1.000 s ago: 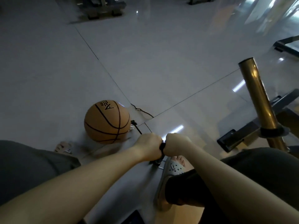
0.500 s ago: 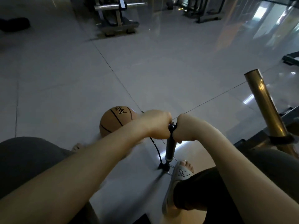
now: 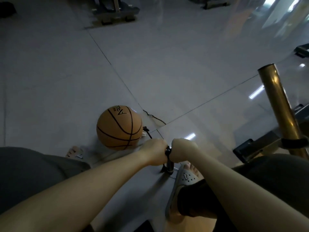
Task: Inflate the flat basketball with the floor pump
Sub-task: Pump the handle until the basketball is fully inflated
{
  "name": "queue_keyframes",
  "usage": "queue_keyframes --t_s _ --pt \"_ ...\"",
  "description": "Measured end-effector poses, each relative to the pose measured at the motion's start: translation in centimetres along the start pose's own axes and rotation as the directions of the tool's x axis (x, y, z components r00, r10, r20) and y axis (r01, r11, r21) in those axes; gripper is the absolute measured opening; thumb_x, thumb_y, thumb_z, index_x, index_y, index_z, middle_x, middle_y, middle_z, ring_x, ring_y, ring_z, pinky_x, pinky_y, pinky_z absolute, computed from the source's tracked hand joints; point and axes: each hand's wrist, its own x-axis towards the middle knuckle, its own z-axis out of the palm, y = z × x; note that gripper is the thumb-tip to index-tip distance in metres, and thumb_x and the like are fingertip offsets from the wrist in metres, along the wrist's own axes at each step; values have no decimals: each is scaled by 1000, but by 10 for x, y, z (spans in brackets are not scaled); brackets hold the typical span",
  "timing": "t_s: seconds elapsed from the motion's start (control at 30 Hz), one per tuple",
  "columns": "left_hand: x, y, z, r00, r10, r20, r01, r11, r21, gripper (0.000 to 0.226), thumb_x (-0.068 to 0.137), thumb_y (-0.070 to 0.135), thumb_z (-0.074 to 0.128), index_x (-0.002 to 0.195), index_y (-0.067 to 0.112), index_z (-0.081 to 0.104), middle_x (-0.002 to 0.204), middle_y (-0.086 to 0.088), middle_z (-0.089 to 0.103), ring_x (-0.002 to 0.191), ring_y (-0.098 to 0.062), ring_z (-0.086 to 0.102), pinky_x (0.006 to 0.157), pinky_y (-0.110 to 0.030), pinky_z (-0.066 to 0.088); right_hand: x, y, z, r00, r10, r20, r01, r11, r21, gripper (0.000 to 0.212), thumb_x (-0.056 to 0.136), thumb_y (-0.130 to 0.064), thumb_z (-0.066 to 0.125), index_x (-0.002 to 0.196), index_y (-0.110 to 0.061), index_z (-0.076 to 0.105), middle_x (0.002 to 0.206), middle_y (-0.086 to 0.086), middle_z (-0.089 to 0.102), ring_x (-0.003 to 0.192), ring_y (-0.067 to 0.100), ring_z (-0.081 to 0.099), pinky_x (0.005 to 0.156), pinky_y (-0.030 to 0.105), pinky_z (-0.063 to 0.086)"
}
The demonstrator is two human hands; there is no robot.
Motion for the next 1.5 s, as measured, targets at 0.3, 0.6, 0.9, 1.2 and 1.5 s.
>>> queue_keyframes --t_s 0.3,0.6,0.9,1.2,1.5 --pt "-58 29 -136 992 66 -112 -62 997 43 17 82 24 64 68 15 60 62 -6 56 56 -24 49 52 -28 36 -92 -5 -101 931 -54 -362 89 993 83 17 63 -19 69 67 -15 52 59 1 53 53 20 49 49 24 36" --pt "-10 5 -64 999 39 -32 -41 997 -66 21 80 17 59 61 17 50 58 -3 51 53 -21 47 50 -29 35 -22 -3 -49 995 23 -100 -10 992 129 16 61 -10 67 64 -12 52 58 2 51 56 18 49 56 27 42" --pt "17 -3 -8 1000 -6 6 6 999 -39 20 84 29 61 68 21 54 67 0 59 58 -18 56 49 -26 34 15 10 -2 997 63 -39 -56 988 146 10 68 -14 63 67 -14 53 63 1 56 60 18 55 59 27 47" --pt "-26 20 -58 999 37 38 -36 999 -29 12 82 22 61 72 15 60 66 -3 61 56 -22 54 50 -31 40 -46 9 -41 992 -21 -128 37 992 123 14 64 -16 70 64 -12 57 60 1 56 56 19 52 51 25 40" --pt "-39 40 -135 995 91 -42 -91 996 -9 6 77 17 68 72 14 66 61 -1 58 54 -19 52 49 -27 38 -84 8 -113 998 14 -58 -1 972 234 10 66 -6 68 65 -4 58 52 8 50 43 21 41 44 21 35"
